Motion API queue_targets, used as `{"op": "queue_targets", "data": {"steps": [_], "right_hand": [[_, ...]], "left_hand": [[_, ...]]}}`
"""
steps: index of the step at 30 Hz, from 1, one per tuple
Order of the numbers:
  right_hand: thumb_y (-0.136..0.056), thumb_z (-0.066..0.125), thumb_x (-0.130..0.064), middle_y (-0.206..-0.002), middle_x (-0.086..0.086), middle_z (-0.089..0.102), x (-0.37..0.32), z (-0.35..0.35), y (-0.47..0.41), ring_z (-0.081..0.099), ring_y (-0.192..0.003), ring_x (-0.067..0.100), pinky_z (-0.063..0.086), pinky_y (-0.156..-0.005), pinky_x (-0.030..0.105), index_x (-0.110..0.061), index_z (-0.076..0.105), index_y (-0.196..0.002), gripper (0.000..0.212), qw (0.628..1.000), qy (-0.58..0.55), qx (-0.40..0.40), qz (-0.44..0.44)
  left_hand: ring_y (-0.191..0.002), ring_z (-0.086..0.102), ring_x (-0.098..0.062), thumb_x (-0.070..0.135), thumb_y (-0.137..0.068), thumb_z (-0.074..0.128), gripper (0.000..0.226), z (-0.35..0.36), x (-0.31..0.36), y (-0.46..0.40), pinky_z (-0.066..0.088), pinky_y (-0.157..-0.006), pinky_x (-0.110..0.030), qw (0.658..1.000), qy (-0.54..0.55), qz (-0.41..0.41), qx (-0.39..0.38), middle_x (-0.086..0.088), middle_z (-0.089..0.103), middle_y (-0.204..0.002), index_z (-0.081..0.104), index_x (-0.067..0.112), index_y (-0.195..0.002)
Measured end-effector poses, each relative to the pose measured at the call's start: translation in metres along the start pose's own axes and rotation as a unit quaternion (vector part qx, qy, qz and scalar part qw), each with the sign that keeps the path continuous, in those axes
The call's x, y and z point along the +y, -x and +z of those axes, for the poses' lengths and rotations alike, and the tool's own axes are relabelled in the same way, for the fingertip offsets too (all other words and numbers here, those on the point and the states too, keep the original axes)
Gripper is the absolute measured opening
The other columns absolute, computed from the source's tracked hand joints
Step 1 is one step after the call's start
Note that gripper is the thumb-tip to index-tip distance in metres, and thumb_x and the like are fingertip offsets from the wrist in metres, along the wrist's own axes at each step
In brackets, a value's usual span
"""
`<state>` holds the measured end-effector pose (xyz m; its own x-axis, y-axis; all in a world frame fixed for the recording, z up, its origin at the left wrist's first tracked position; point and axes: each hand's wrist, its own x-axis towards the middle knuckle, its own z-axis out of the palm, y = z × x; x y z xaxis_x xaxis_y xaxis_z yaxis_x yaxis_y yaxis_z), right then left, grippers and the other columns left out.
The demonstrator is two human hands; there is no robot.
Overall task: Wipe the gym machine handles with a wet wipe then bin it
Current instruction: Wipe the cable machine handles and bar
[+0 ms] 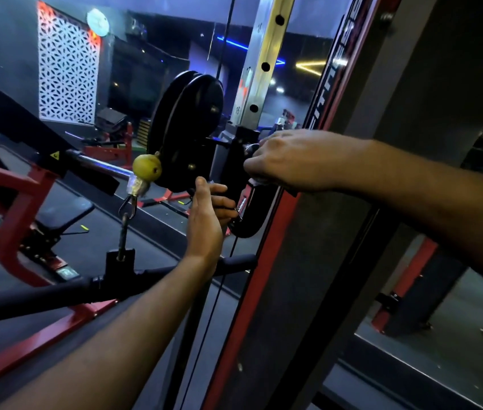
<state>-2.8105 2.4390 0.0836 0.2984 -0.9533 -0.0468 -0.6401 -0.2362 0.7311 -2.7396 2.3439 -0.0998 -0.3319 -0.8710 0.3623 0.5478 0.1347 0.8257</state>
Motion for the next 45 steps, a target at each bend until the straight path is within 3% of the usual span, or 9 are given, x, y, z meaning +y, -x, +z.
{"op": "queue_targets", "data": {"steps": [4, 8, 13, 19, 23, 34, 41, 43, 45], "right_hand": [[-0.097, 0.055, -0.012, -0.086, 0.005, 0.07, -0.036, 0.043, -0.003, 0.071, -0.088, 0.023, 0.041, -0.112, 0.048, -0.009, 0.056, -0.105, 0.009, 0.997, 0.058, 0.045, -0.019], [-0.097, 0.039, -0.01, -0.081, 0.009, 0.07, -0.073, 0.089, -0.006, 0.071, -0.085, 0.029, 0.036, -0.115, 0.048, -0.006, 0.057, -0.1, 0.018, 0.994, 0.068, 0.08, 0.006], [-0.082, 0.071, -0.01, -0.079, 0.009, 0.072, -0.094, 0.108, -0.012, 0.071, -0.086, 0.027, 0.041, -0.112, 0.048, -0.008, 0.063, -0.087, 0.01, 0.992, 0.11, 0.057, -0.019], [-0.103, 0.031, -0.005, -0.107, 0.007, 0.07, -0.059, 0.091, 0.009, 0.064, -0.112, 0.026, 0.02, -0.122, 0.044, -0.011, 0.061, -0.113, 0.032, 0.987, 0.127, 0.073, -0.06], [-0.101, 0.024, -0.008, -0.113, 0.01, 0.071, -0.028, 0.061, 0.021, 0.065, -0.115, 0.025, 0.011, -0.124, 0.042, -0.009, 0.064, -0.119, 0.043, 0.984, 0.122, 0.117, -0.055], [-0.104, 0.046, -0.007, -0.125, 0.011, 0.069, -0.011, 0.064, 0.039, 0.059, -0.128, 0.027, 0.033, -0.118, 0.048, -0.006, 0.065, -0.119, 0.024, 0.956, 0.028, 0.289, 0.049], [-0.1, 0.044, -0.008, -0.121, 0.014, 0.07, -0.058, 0.112, 0.03, 0.059, -0.128, 0.025, 0.018, -0.125, 0.044, -0.004, 0.068, -0.117, 0.03, 0.955, -0.06, 0.289, 0.032], [-0.101, 0.052, -0.005, -0.12, 0.012, 0.07, -0.059, 0.114, 0.037, 0.06, -0.125, 0.023, 0.028, -0.122, 0.045, -0.003, 0.069, -0.113, 0.021, 0.932, -0.135, 0.336, 0.031], [-0.097, 0.062, -0.001, -0.115, 0.01, 0.071, -0.054, 0.108, 0.045, 0.064, -0.119, 0.02, 0.04, -0.114, 0.038, -0.003, 0.069, -0.105, 0.011, 0.855, -0.225, 0.455, 0.103]], "left_hand": [[-0.079, 0.067, -0.014, 0.056, -0.107, 0.018, 0.061, -0.007, 0.0, 0.0, 0.056, -0.069, -0.022, 1.0, 0.0, -0.007, -0.01, -0.008, 0.066, -0.091, 0.062, 0.013, -0.115], [-0.078, 0.068, -0.01, 0.058, -0.106, 0.018, 0.064, -0.015, -0.001, 0.002, 0.054, -0.065, -0.018, 1.0, -0.005, -0.019, 0.006, -0.005, 0.066, -0.09, 0.062, 0.013, -0.116], [-0.087, 0.069, -0.017, 0.059, -0.105, 0.019, 0.064, -0.021, -0.012, 0.006, 0.05, -0.078, -0.027, 1.0, -0.004, -0.023, 0.003, -0.005, 0.067, -0.093, 0.063, 0.014, -0.118], [-0.096, 0.068, -0.029, 0.058, -0.104, 0.02, 0.061, -0.011, -0.003, 0.003, 0.058, -0.074, -0.024, 0.999, -0.014, -0.003, -0.036, -0.018, 0.067, -0.105, 0.061, 0.015, -0.118], [-0.089, 0.069, -0.018, 0.063, -0.098, 0.022, 0.063, -0.002, 0.004, 0.004, 0.057, -0.084, -0.032, 0.998, -0.013, 0.02, -0.059, -0.002, 0.07, -0.092, 0.062, 0.017, -0.115], [-0.092, 0.069, -0.018, 0.054, -0.106, 0.02, 0.057, 0.007, -0.001, -0.003, 0.056, -0.08, -0.021, 0.996, -0.01, 0.044, -0.074, -0.017, 0.068, -0.105, 0.061, 0.016, -0.117], [-0.103, 0.07, -0.012, 0.049, -0.108, 0.019, 0.053, 0.007, -0.004, 0.006, 0.059, -0.081, -0.024, 0.984, -0.052, 0.059, -0.158, -0.006, 0.069, -0.115, 0.058, 0.019, -0.127], [-0.109, 0.069, -0.015, 0.053, -0.108, 0.02, 0.054, 0.005, -0.013, 0.013, 0.059, -0.089, -0.032, 0.979, -0.075, 0.061, -0.181, -0.005, 0.07, -0.119, 0.06, 0.022, -0.127], [-0.112, 0.066, -0.014, 0.057, -0.105, 0.022, 0.054, 0.007, -0.015, 0.013, 0.055, -0.093, -0.033, 0.978, -0.088, 0.081, -0.169, 0.002, 0.07, -0.118, 0.062, 0.027, -0.124]]}}
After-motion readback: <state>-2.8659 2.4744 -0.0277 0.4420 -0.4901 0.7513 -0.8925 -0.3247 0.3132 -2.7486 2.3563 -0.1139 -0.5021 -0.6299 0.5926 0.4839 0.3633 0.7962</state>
